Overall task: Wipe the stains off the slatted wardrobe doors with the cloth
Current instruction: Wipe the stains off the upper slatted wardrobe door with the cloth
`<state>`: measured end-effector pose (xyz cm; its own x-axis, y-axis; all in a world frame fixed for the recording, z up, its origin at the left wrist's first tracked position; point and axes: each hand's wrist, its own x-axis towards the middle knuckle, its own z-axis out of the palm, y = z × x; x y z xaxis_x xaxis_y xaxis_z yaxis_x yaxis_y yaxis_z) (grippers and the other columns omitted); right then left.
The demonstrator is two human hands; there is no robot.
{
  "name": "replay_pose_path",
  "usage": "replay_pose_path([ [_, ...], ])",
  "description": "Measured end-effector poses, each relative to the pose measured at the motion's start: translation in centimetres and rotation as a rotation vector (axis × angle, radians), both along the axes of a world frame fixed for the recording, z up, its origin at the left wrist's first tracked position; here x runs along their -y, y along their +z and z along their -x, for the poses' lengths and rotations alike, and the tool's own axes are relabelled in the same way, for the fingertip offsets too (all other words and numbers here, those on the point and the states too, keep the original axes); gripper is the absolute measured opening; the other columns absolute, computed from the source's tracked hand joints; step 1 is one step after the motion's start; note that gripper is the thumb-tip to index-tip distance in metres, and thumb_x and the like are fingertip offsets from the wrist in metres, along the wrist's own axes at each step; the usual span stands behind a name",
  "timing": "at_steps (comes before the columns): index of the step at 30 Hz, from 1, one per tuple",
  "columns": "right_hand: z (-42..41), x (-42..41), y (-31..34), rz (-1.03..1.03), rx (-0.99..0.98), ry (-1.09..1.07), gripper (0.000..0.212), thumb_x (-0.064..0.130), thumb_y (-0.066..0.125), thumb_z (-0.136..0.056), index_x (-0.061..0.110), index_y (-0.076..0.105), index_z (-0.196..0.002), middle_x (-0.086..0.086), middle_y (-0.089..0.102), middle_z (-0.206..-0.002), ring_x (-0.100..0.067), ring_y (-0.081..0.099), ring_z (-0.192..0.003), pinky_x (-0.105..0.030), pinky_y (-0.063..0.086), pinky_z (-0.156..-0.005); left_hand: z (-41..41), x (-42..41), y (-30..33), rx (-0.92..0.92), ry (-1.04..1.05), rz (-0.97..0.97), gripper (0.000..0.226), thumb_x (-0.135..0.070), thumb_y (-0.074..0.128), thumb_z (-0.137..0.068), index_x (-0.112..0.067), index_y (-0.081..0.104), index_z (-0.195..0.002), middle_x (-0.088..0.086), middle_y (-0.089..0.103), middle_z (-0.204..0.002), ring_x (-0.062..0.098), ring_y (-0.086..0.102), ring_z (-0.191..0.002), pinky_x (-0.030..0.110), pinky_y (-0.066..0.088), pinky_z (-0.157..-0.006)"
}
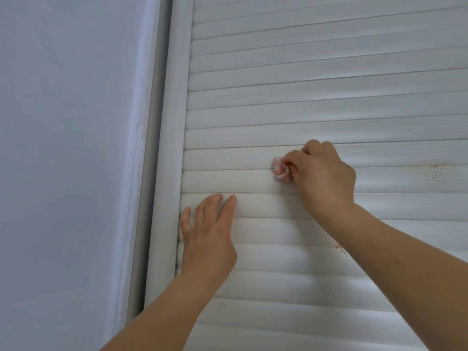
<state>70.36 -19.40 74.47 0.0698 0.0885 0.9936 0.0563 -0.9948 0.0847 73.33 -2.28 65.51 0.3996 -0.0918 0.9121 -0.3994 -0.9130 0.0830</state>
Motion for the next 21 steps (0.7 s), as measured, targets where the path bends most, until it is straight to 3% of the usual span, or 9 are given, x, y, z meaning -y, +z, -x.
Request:
replay_pose_path([
  [2,-0.6,-2.0,0.2,0.023,-0.064,0.004,0.014,0.006,0.080,-0.064,0.015,0.071,-0.071,-0.008,0.056,-0.075,-0.030,0.056,-0.074,-0.015,0.010,-0.052,0.0,-0.1,0.0,-0.040,0.007,-0.025,0.080,-0.004,0.041,-0.087,-0.030,-0.001,-0.149,-0.007,-0.003,-0.155,0.008,-0.007,-0.142,0.042,-0.011,-0.115],
  [5,-1.6,-5.6,0.9,0.123,0.014,0.037,0.022,0.002,0.084,-0.049,0.014,0.067,-0.057,-0.007,0.053,-0.064,-0.028,0.055,-0.062,-0.015,0.010,-0.052,-0.1,-0.5,-0.1,-0.011,-0.033,-0.012,0.082,0.001,0.044,-0.082,-0.030,0.008,-0.150,-0.007,0.005,-0.156,0.008,0.000,-0.143,0.042,-0.013,-0.113],
  [7,-1.9,-7.8,1.1,0.180,-0.046,0.036,0.011,0.004,0.075,-0.066,0.011,0.069,-0.071,-0.010,0.056,-0.078,-0.031,0.057,-0.079,-0.026,0.024,-0.053,-0.3,-0.8,-0.2,0.037,-0.085,0.023,0.084,0.006,0.047,-0.076,-0.028,0.021,-0.148,-0.006,0.018,-0.154,0.009,0.011,-0.142,0.042,-0.013,-0.112],
  [10,-2.9,-10.3,1.4,0.245,-0.142,0.021,0.022,0.014,0.047,-0.093,0.016,0.064,-0.108,-0.005,0.050,-0.111,-0.026,0.041,-0.112,-0.035,0.027,-0.068,-0.2,-1.2,-0.3,0.013,-0.064,-0.021,0.085,0.003,0.043,-0.078,-0.031,0.011,-0.149,-0.014,0.012,-0.153,0.001,0.004,-0.142,0.042,-0.018,-0.111],
  [15,-3.4,-12.0,2.5,0.372,-0.195,0.014,0.027,0.019,0.043,-0.096,0.024,0.063,-0.114,0.000,0.048,-0.115,-0.022,0.037,-0.116,-0.033,0.027,-0.072,-0.4,-1.9,-0.6,0.017,-0.084,-0.050,0.087,0.005,0.039,-0.077,-0.030,0.006,-0.150,-0.015,0.008,-0.155,-0.001,0.001,-0.142,0.046,-0.021,-0.110],
  [19,-3.2,-10.6,3.5,0.404,-0.170,-0.015,0.028,0.024,0.043,-0.097,0.029,0.064,-0.115,0.000,0.050,-0.114,-0.022,0.040,-0.114,-0.032,0.026,-0.070,-1.8,-2.6,-0.9,0.097,-0.095,-0.084,0.084,0.006,0.039,-0.055,-0.017,0.049,-0.135,-0.001,0.047,-0.141,0.010,0.040,-0.130,0.059,0.012,-0.107],
  [21,-3.3,-10.1,4.0,0.311,-0.157,0.005,0.027,0.026,0.045,-0.097,0.029,0.065,-0.114,-0.002,0.051,-0.114,-0.023,0.041,-0.114,-0.032,0.028,-0.070,-1.5,-2.8,-0.7,0.048,-0.118,-0.125,0.084,0.009,0.039,-0.061,-0.018,0.042,-0.140,-0.002,0.037,-0.148,0.009,0.033,-0.136,0.058,0.003,-0.110],
])
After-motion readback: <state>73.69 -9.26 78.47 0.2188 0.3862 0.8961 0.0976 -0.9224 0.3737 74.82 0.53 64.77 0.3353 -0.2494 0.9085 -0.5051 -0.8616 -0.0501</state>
